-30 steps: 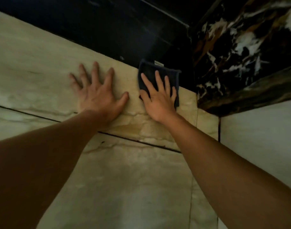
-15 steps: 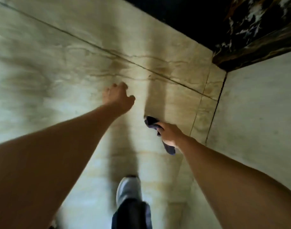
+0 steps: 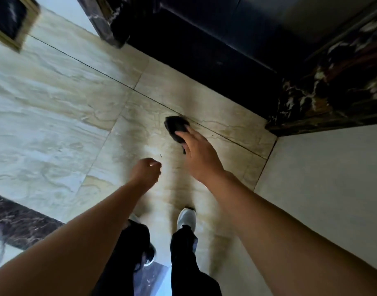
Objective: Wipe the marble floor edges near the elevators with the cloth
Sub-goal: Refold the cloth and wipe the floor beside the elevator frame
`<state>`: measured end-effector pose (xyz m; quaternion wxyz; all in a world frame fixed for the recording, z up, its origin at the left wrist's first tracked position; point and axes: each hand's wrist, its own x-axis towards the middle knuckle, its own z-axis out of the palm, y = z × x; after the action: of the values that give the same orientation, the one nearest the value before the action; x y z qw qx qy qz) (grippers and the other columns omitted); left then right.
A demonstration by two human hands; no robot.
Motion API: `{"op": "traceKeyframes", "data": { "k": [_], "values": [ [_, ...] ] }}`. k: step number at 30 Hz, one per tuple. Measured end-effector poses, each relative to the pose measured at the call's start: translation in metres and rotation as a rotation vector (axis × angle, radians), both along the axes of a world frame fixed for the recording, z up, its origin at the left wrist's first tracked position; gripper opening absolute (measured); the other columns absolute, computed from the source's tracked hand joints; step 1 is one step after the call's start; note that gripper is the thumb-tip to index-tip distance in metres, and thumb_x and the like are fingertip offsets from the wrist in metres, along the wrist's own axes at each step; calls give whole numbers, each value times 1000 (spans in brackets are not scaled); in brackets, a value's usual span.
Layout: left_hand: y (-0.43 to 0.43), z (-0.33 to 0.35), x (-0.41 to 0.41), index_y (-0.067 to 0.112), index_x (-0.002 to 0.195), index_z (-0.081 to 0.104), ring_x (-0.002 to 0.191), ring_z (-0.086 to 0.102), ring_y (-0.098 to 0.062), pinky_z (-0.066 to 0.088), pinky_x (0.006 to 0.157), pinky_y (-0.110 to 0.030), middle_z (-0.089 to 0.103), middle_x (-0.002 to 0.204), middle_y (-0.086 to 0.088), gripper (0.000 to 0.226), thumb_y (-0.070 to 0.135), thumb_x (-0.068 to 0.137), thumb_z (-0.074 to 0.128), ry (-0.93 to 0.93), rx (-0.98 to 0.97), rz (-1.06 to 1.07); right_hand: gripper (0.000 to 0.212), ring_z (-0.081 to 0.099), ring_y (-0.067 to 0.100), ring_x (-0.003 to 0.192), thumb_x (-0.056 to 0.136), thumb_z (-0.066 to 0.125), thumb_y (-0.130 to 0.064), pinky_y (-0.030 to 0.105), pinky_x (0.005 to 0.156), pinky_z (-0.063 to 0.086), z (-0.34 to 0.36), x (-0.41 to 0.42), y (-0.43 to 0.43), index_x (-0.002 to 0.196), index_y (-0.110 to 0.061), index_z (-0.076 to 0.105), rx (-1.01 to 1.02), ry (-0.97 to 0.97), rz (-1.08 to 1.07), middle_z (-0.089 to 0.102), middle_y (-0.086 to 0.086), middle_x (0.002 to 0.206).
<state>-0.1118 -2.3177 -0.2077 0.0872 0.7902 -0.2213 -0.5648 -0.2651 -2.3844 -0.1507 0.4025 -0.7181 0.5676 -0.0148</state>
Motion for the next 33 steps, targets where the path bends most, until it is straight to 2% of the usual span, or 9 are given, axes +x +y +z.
{"op": "traceKeyframes", "data": {
  "k": [5,9,12,16,18,23,26,29,33],
  "values": [
    [-67,18,32,18,89,70,93,70,-33,57,86,-41,75,98,-11,19,31,92,55,-102,-97,-33,48,37,29,138,98,47,-9,47,105,42,14,18,-65,144,-23,45,-261,128,298,35,4,158],
    [-139,28,51,14,97,73,89,74,-31,58,75,-40,78,96,-9,49,57,92,50,571,-26,702,55,44,30,128,93,48,-7,46,99,43,-5,59,-115,145,-24,43,-276,235,408,36,4,157],
    [-176,34,76,14,121,68,105,68,-29,57,76,-41,72,116,-10,68,69,88,46,864,-28,913,52,39,29,132,95,52,-16,46,104,41,-17,94,-132,144,-29,45,-206,212,512,34,2,158],
    [-209,39,124,14,129,62,102,68,-28,56,76,-43,70,125,-11,48,48,96,54,694,-53,870,25,59,5,110,92,61,-27,29,95,49,-13,141,-180,114,-25,73,57,-226,13,68,-7,124],
    [-216,38,150,12,130,60,102,69,-28,54,76,-42,70,125,-12,41,36,97,58,657,-36,853,28,60,4,105,90,64,-32,22,88,47,-9,160,-212,118,-30,68,171,-238,-307,66,-13,115],
    [-246,29,205,8,126,63,101,72,-26,59,72,-36,73,119,-12,45,39,93,58,816,-60,746,61,57,31,121,84,72,-42,46,104,47,-30,193,-270,136,-14,56,1070,-322,-674,61,7,132],
    [-265,16,226,7,118,64,79,75,-21,57,57,-30,77,101,-10,36,33,94,58,821,-85,782,47,57,28,110,89,67,-30,40,96,50,-51,208,-294,131,-9,62,1091,-450,-685,65,5,113],
    [-288,-10,243,8,129,59,80,73,-23,55,53,-30,74,105,-11,33,18,98,54,734,-106,823,36,54,26,115,95,57,-17,41,99,48,-75,224,-326,131,-14,61,1060,-497,-655,61,7,121],
    [-336,-61,249,25,124,62,102,68,-30,59,77,-46,72,113,-6,27,17,102,49,417,-107,690,32,61,23,104,97,55,-11,39,82,54,-114,239,-391,129,-14,60,999,-364,-554,66,7,114]
  ]
}}
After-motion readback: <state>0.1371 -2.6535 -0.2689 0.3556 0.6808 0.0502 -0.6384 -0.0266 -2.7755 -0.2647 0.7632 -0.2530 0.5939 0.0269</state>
